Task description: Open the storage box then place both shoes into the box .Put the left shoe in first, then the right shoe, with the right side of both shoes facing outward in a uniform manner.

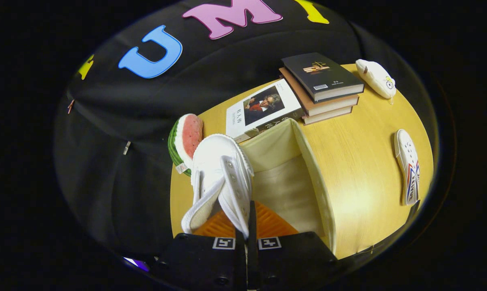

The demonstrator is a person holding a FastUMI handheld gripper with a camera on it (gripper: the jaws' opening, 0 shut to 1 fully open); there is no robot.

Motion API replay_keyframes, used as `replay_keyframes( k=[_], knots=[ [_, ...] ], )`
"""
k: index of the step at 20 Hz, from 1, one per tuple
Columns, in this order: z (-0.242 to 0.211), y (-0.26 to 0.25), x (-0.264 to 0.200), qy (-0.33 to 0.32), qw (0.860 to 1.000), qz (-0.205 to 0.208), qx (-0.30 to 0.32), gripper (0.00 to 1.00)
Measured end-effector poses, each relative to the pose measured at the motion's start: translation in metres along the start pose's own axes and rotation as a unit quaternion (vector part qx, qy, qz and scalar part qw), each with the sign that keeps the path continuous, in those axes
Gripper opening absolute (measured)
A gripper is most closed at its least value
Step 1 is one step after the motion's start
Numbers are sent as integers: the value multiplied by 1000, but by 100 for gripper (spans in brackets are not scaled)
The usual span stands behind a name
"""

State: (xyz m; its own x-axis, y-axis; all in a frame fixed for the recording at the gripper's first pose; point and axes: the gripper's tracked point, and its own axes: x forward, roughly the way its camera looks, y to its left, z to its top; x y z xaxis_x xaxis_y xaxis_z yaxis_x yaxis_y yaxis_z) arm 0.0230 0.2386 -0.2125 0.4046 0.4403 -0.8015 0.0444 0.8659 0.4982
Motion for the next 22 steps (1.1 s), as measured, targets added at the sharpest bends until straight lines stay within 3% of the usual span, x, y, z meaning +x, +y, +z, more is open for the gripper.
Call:
replay_keyframes(
  k=[4,5,8,9,11,13,18,22],
  knots=[
    [-12,-5,13,19,1000,-11,-12,9],
    [-11,-6,13,18,1000,-11,-12,21],
    [-18,5,16,34,999,7,-9,33],
    [-21,14,13,42,999,24,-8,50],
    [-32,34,9,58,996,64,-11,73],
    [-34,40,1,55,996,72,-22,100],
    [-10,28,-36,-9,995,64,-81,99],
    [20,0,-86,-72,992,60,-90,99]
  ],
)
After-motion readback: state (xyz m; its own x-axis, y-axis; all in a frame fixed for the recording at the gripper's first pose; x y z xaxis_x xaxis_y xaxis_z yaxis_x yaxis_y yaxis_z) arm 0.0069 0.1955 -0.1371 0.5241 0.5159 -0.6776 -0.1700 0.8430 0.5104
